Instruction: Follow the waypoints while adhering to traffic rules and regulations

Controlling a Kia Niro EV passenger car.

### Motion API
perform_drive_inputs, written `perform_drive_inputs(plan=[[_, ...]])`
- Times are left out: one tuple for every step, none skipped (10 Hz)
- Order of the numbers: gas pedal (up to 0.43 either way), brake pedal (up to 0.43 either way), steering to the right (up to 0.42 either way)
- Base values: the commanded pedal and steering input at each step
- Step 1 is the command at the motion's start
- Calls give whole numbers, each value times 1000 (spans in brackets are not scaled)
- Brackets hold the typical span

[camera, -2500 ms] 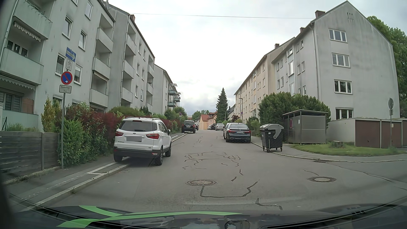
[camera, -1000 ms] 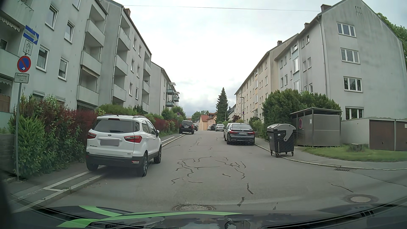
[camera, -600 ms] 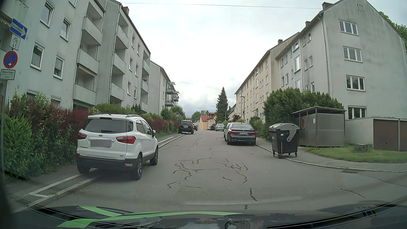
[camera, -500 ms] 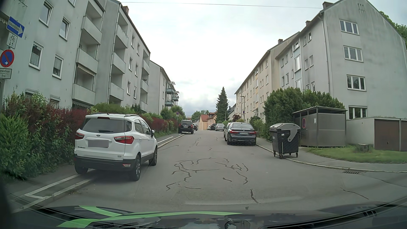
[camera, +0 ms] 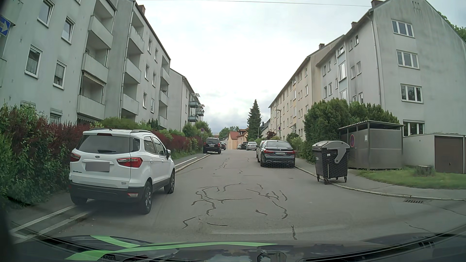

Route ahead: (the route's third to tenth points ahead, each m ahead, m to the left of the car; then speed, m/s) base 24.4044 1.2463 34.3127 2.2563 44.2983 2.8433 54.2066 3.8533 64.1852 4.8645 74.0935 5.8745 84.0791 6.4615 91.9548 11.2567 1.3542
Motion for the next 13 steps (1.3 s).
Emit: perform_drive_inputs(plan=[[20, 0, 0], [20, 0, -1], [20, 0, -1], [0, 0, 0], [0, 0, 0], [0, 0, 0], [0, 0, 0], [0, 0, 0], [0, 0, 0], [0, 0, 0], [0, 0, 0], [0, 0, 0], [0, 0, 0]])
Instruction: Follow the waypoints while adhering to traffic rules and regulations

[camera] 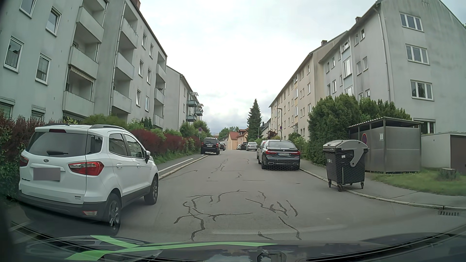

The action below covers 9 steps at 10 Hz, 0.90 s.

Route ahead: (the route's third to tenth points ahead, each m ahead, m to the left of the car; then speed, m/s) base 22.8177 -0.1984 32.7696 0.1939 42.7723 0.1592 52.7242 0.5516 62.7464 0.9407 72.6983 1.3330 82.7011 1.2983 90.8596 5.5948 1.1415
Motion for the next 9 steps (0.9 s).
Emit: perform_drive_inputs(plan=[[0, 0, 0], [0, 0, 0], [0, 0, 0], [0, 0, 0], [0, 0, 0], [0, 0, 0], [0, 0, 0], [0, 0, 0], [0, 0, 0]])
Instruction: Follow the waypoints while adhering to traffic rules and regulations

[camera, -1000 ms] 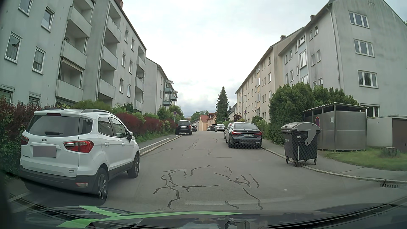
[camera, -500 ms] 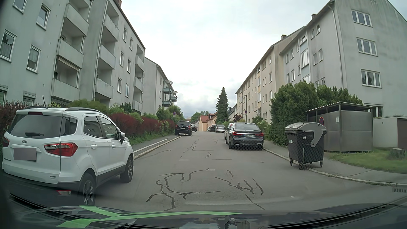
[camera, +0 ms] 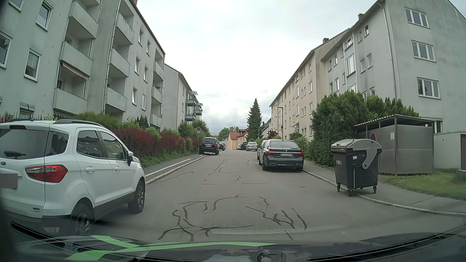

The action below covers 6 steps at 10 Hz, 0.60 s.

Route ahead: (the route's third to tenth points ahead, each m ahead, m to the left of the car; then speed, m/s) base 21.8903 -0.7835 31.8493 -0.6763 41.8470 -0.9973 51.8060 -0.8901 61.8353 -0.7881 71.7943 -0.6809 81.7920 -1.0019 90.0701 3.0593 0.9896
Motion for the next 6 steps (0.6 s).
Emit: perform_drive_inputs(plan=[[0, 0, 0], [0, 0, 0], [0, 0, 0], [0, 0, 0], [0, 0, 0], [0, 0, 0]])
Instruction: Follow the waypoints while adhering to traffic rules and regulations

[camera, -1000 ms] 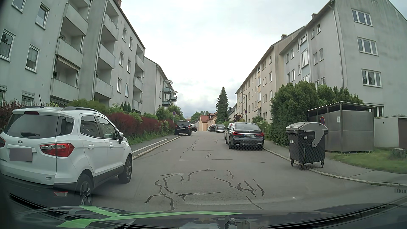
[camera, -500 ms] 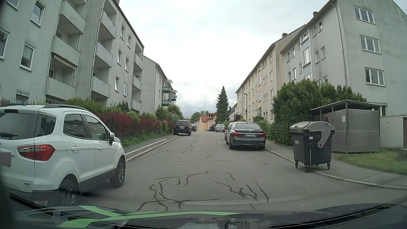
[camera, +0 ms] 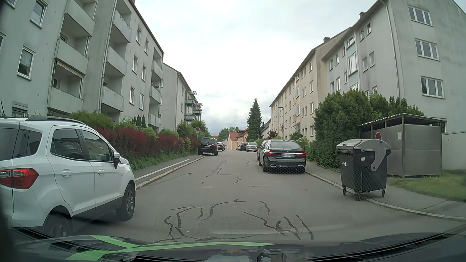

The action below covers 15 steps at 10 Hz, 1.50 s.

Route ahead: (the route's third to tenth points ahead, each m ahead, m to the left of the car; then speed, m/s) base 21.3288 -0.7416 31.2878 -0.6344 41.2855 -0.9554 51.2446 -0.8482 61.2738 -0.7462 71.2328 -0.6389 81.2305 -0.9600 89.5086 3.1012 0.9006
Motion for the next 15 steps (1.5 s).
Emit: perform_drive_inputs(plan=[[0, 0, 0], [0, 0, 0], [0, 0, 0], [0, 0, 0], [20, 0, 1], [39, 0, 1], [59, 0, 1], [87, 0, 1], [130, 0, 1], [130, 0, 1], [130, 0, 1], [130, 0, 1], [130, 0, 1], [130, 0, 1], [130, 0, 1]])
